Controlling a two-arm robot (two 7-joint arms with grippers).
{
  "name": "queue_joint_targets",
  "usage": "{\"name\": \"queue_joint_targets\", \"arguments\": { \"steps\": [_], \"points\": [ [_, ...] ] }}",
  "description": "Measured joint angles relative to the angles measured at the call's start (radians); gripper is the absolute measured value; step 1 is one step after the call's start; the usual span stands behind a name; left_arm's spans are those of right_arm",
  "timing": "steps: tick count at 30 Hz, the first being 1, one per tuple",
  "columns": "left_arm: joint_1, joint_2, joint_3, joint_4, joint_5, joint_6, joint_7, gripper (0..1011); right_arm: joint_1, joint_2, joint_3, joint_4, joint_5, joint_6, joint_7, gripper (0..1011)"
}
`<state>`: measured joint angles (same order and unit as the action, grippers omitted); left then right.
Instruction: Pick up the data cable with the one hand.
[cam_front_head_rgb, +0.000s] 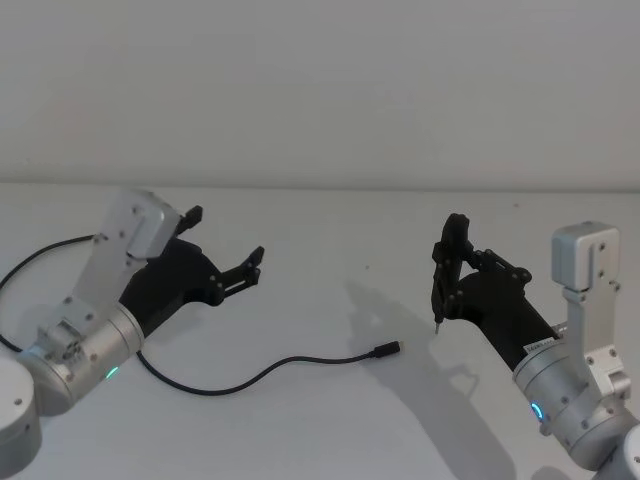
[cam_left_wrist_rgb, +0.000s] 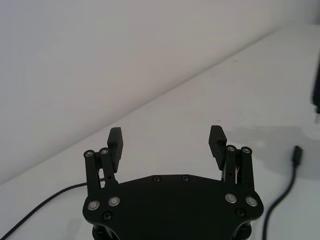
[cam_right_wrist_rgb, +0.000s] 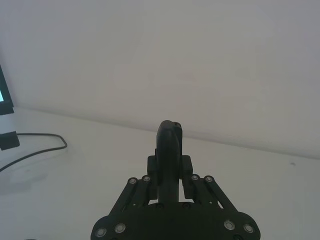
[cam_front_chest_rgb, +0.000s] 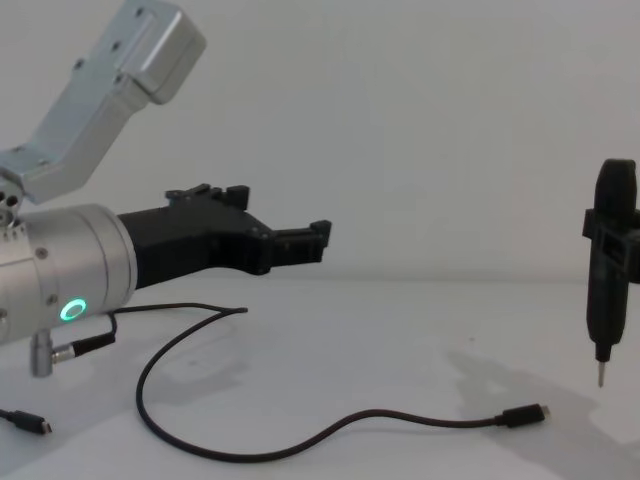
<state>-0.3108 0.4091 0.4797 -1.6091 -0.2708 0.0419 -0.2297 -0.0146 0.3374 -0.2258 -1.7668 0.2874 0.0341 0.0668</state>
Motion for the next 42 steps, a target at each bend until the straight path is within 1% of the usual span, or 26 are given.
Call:
{"name": "queue_joint_targets", "arguments": {
  "steps": [1, 2, 4, 7, 8, 10, 11, 12, 14, 16, 17, 19, 20, 23, 26, 28, 29, 30, 33, 34, 35, 36, 38, 39, 42],
  "points": [
    [-0.007, 0.004, 0.003, 0.002, -0.008, 0.005, -0.021, 1001, 0.0, 0.0, 0.0, 0.0, 0.0, 0.0, 0.0, 275],
    [-0.007, 0.004, 0.003, 0.002, -0.008, 0.005, -0.021, 1001, 0.0, 0.0, 0.0, 0.0, 0.0, 0.0, 0.0, 274],
    [-0.018, 0.01, 0.006, 0.005, -0.019, 0.013, -0.054, 1001, 0.0, 0.0, 0.0, 0.0, 0.0, 0.0, 0.0, 275],
    [-0.037, 0.02, 0.013, 0.012, -0.041, 0.031, -0.116, 1001, 0.0, 0.0, 0.0, 0.0, 0.0, 0.0, 0.0, 274],
    [-0.037, 0.02, 0.013, 0.012, -0.041, 0.031, -0.116, 1001, 0.0, 0.0, 0.0, 0.0, 0.0, 0.0, 0.0, 275],
    [-0.051, 0.028, 0.018, 0.017, -0.055, 0.043, -0.155, 1001, 0.0, 0.0, 0.0, 0.0, 0.0, 0.0, 0.0, 275],
    [-0.055, 0.031, 0.02, 0.018, -0.057, 0.046, -0.163, 1001, 0.0, 0.0, 0.0, 0.0, 0.0, 0.0, 0.0, 275],
    [-0.067, 0.037, 0.025, 0.022, -0.066, 0.055, -0.192, 1001, 0.0, 0.0, 0.0, 0.0, 0.0, 0.0, 0.0, 275],
    [-0.075, 0.042, 0.03, 0.026, -0.074, 0.063, -0.217, 1001, 0.0, 0.0, 0.0, 0.0, 0.0, 0.0, 0.0, 274],
    [-0.097, 0.054, 0.042, 0.036, -0.086, 0.08, -0.268, 1001, 0.0, 0.0, 0.0, 0.0, 0.0, 0.0, 0.0, 274],
    [-0.097, 0.054, 0.042, 0.036, -0.086, 0.08, -0.268, 1001, 0.0, 0.0, 0.0, 0.0, 0.0, 0.0, 0.0, 275],
    [-0.124, 0.068, 0.058, 0.049, -0.095, 0.097, -0.322, 1001, 0.0, 0.0, 0.0, 0.0, 0.0, 0.0, 0.0, 275],
    [-0.124, 0.068, 0.058, 0.049, -0.095, 0.097, -0.322, 1001, 0.0, 0.0, 0.0, 0.0, 0.0, 0.0, 0.0, 274],
    [-0.157, 0.083, 0.08, 0.067, -0.104, 0.122, -0.391, 1001, 0.0, 0.0, 0.0, 0.0, 0.0, 0.0, 0.0, 275],
    [-0.183, 0.092, 0.097, 0.081, -0.108, 0.139, -0.434, 1000, 0.0, 0.0, 0.0, 0.0, 0.0, 0.0, 0.0, 275],
    [-0.205, 0.098, 0.113, 0.096, -0.111, 0.157, -0.476, 1001, 0.0, 0.0, 0.0, 0.0, 0.0, 0.0, 0.0, 274],
    [-0.212, 0.1, 0.118, 0.101, -0.112, 0.161, -0.485, 1001, 0.0, 0.0, 0.0, 0.0, 0.0, 0.0, 0.0, 274],
    [-0.229, 0.105, 0.13, 0.113, -0.115, 0.176, -0.514, 1001, 0.0, 0.0, 0.0, 0.0, 0.0, 0.0, 0.0, 275],
    [-0.249, 0.108, 0.144, 0.13, -0.118, 0.195, -0.548, 1001, 0.0, 0.0, 0.0, 0.0, 0.0, 0.0, 0.0, 275],
    [-0.264, 0.11, 0.156, 0.143, -0.121, 0.21, -0.573, 1001, 0.0, 0.0, 0.0, 0.0, 0.0, 0.0, 0.0, 274],
    [-0.269, 0.111, 0.159, 0.147, -0.122, 0.217, -0.583, 1001, 0.0, 0.0, 0.0, 0.0, 0.0, 0.0, 0.0, 275],
    [-0.283, 0.111, 0.171, 0.161, -0.123, 0.232, -0.605, 1001, 0.0, 0.0, 0.0, 0.0, 0.0, 0.0, 0.0, 274],
    [-0.295, 0.111, 0.18, 0.173, -0.124, 0.243, -0.62, 1001, 0.0, 0.0, 0.0, 0.0, 0.0, 0.0, 0.0, 275],
    [-0.304, 0.111, 0.19, 0.186, -0.126, 0.255, -0.636, 1001, 0.0, 0.0, 0.0, 0.0, 0.0, 0.0, 0.0, 275],
    [-0.316, 0.109, 0.201, 0.201, -0.127, 0.269, -0.651, 1001, 0.0, 0.0, 0.0, 0.0, 0.0, 0.0, 0.0, 275]
  ]
}}
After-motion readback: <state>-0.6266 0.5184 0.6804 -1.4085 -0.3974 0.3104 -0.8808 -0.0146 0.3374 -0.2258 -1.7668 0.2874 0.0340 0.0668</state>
